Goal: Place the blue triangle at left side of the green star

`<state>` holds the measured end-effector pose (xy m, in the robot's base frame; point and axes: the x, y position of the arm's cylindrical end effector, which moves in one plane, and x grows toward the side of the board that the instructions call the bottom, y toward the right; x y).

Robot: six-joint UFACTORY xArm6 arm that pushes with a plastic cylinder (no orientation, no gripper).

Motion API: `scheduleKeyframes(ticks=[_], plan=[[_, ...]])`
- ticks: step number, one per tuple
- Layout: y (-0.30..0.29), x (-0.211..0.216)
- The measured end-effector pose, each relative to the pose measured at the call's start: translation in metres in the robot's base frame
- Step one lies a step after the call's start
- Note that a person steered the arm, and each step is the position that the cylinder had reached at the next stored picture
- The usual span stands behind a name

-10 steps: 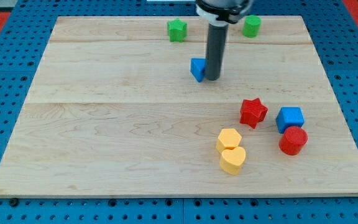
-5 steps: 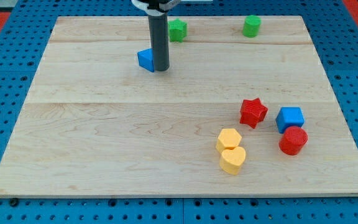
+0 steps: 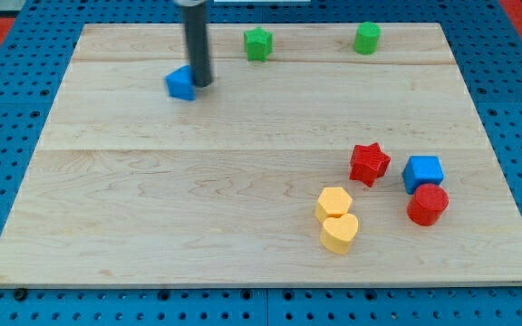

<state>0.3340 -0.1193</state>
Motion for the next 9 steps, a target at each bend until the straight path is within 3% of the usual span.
scheduleKeyframes(ticks=[1, 2, 3, 5, 7, 8, 9], plan=[[-0.007, 0.011], [0.0, 0.059], [-0.034, 0.072], [-0.033, 0.019], [-0.074, -0.013], [-0.038, -0.058], [-0.035, -0.068]])
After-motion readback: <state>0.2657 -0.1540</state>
